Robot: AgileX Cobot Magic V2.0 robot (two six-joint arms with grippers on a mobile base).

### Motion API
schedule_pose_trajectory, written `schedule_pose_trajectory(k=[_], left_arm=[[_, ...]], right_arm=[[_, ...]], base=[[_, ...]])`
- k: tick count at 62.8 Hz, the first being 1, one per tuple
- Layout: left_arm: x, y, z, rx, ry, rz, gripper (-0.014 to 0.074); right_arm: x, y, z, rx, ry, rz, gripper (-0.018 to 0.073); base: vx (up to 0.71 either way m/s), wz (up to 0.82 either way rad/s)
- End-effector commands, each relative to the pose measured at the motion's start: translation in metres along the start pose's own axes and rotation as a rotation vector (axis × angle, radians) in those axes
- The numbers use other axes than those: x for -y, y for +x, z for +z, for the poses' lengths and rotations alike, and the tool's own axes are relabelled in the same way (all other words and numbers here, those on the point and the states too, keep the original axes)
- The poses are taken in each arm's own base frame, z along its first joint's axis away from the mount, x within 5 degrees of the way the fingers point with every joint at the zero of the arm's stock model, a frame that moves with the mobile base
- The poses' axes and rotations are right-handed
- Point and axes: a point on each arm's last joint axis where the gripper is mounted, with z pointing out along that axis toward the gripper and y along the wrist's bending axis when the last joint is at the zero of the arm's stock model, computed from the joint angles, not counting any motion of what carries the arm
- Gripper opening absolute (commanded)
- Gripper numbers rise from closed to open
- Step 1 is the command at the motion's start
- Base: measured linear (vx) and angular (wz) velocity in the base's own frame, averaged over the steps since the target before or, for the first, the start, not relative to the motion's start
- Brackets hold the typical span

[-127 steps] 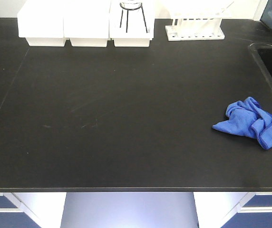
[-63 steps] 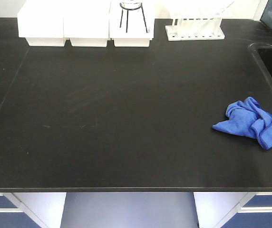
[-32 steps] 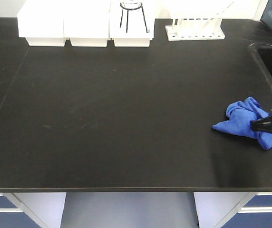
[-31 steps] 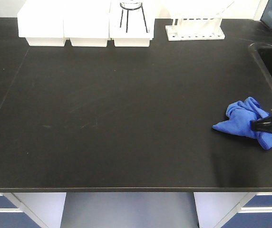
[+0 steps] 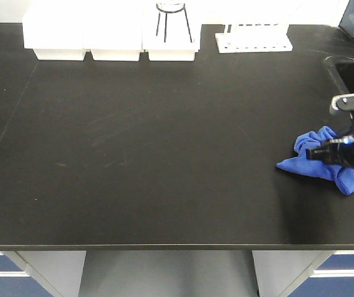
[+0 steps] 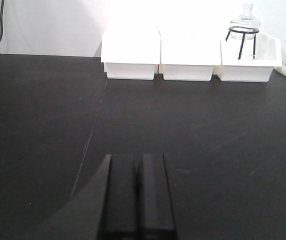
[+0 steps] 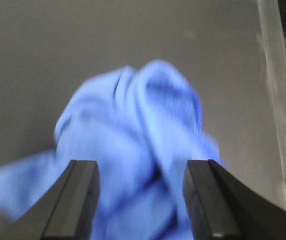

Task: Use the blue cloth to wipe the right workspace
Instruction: 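Close the right gripper on the blue cloth and lift it, then hold the cloth raised in the right gripper while backing away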

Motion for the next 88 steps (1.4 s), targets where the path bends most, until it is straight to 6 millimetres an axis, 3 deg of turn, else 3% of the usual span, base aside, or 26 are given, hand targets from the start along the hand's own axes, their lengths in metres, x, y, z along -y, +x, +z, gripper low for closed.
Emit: schedule_pose_trajectory(k=[1, 10, 27, 32, 38, 50, 65, 81, 88], left_arm=[[0.001, 0.002, 0.001, 0.065, 0.010, -0.008, -0.0006], [0.001, 0.002, 0.001, 0.065, 0.010, -0.008, -0.0006], [0.001, 0.002, 0.001, 0.065, 0.010, -0.008, -0.0006], [0.001, 0.002, 0.001, 0.065, 0.010, -0.008, -0.0006], [0.001, 0.002, 0.001, 0.065, 0.010, -0.008, -0.0006], [0.001, 0.002, 0.001, 0.065, 0.010, -0.008, -0.0006], [0.001, 0.002, 0.001, 0.065, 0.010, -0.008, -0.0006], [0.001, 0.002, 0.001, 0.065, 0.010, -0.008, -0.0006], [0.001, 0.002, 0.001, 0.065, 0.010, -0.008, -0.0006]], right_arm=[[0.004, -0.030, -0.001, 0.103, 0.004, -0.006, 0.0449], [0.006, -0.037, 0.021, 0.045, 0.013, -0.006, 0.0449], [0.004, -0.021, 0.050, -0.089, 0.016, -0.008, 0.0436], [0.003, -0.021, 0.050, -0.086, 0.013, -0.014, 0.0388], [0.004, -0.025, 0.044, -0.072, 0.018, -0.020, 0.0259], [0.008, -0.045, 0.013, 0.045, 0.032, -0.019, -0.0015], [0.000, -0.059, -0.057, 0.240, 0.027, -0.031, -0.0008], [-0.027, -0.020, -0.115, 0.375, -0.060, -0.060, -0.0008], [-0.034, 0.001, -0.129, 0.437, -0.098, -0.087, -0.0008]], base=[[0.00, 0.00], [0.00, 0.00], [0.00, 0.00], [0.00, 0.00], [0.00, 0.00], [0.00, 0.00], [0.00, 0.00], [0.00, 0.00], [0.00, 0.00]])
